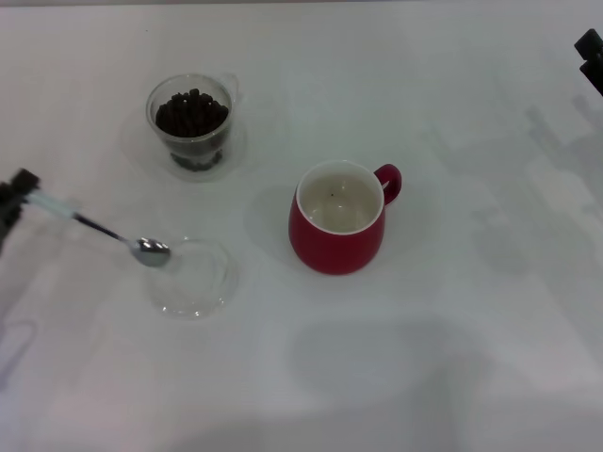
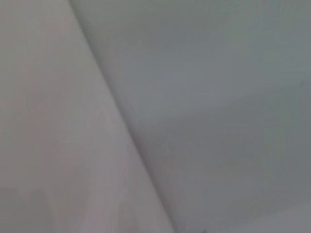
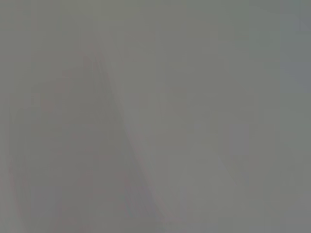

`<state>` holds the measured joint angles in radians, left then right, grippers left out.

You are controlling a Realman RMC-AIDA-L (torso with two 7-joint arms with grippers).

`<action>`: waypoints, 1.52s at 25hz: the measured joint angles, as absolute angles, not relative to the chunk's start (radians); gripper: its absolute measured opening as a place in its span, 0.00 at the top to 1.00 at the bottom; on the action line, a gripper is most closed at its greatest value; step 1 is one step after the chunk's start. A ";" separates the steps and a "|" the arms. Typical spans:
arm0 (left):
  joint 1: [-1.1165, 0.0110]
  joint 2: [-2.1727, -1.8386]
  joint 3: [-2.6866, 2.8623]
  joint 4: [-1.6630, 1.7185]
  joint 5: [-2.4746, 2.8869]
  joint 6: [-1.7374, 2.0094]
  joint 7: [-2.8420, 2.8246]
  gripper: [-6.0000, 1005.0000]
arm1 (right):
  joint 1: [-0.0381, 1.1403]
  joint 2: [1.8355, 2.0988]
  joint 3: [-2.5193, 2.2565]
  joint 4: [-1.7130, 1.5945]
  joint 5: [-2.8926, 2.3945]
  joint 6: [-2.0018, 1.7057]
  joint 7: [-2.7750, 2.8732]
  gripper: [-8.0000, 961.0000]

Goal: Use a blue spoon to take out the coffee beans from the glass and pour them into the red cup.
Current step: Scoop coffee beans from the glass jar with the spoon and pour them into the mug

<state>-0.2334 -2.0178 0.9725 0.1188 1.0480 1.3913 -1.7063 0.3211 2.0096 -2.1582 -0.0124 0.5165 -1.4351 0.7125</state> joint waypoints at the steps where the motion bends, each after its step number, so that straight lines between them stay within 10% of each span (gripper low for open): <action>1: -0.227 -2.014 0.973 0.135 1.042 1.398 -1.706 0.87 | 0.320 2.010 -2.158 -0.012 0.517 -1.435 0.712 0.11; 8: -0.214 -1.987 0.967 0.353 0.894 1.454 -1.689 0.87 | 0.321 2.010 -2.157 -0.013 0.519 -1.432 0.712 0.11; 17: -0.455 -1.895 0.948 0.381 1.097 1.281 -1.621 0.87 | 0.319 2.011 -2.157 -0.041 0.516 -1.422 0.712 0.11; 38: -0.586 -2.068 0.954 0.364 1.196 1.030 -1.381 0.87 | 0.311 2.011 -2.158 -0.044 0.516 -1.408 0.715 0.11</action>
